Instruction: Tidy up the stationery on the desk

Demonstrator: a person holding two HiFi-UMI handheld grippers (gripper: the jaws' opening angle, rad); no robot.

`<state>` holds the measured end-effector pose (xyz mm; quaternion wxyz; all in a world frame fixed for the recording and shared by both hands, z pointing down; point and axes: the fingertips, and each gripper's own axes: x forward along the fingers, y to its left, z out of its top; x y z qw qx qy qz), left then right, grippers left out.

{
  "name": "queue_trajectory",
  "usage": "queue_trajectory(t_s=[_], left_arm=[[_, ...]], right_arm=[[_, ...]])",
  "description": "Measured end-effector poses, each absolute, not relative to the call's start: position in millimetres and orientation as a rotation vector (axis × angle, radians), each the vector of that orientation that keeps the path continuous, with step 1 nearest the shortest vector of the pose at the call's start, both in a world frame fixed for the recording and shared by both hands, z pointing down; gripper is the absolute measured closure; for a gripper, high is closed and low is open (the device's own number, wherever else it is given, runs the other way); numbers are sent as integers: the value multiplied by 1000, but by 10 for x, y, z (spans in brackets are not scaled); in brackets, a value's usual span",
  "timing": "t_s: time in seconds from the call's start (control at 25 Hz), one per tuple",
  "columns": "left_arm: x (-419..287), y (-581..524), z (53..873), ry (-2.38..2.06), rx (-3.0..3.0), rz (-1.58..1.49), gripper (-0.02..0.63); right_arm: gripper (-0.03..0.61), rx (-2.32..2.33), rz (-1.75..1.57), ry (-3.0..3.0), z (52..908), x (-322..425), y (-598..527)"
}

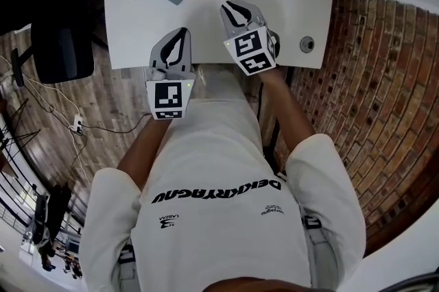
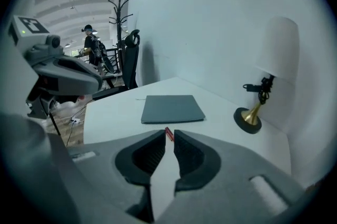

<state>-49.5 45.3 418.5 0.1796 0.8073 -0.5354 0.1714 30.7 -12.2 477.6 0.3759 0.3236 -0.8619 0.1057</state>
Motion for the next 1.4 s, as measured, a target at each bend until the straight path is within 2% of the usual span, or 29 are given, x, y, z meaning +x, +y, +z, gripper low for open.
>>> queue_trajectory(t_s=[0.24,0.72,1.24,1.4], left_arm=[[-540,414,4335,-1492,2261,494,615],[-540,301,4445,-1478,2260,506,615],[-593,236,4518,-1488,2261,544,615],[-529,238,4523,-1476,2276,549,615]], right_arm=[[509,624,132,-2096,5138,217,-295],[500,221,-57,-1962,5749,224,-465],[504,101,23,-1902,5972,211,-517],[526,67,42,-1875,5995,215,-494]])
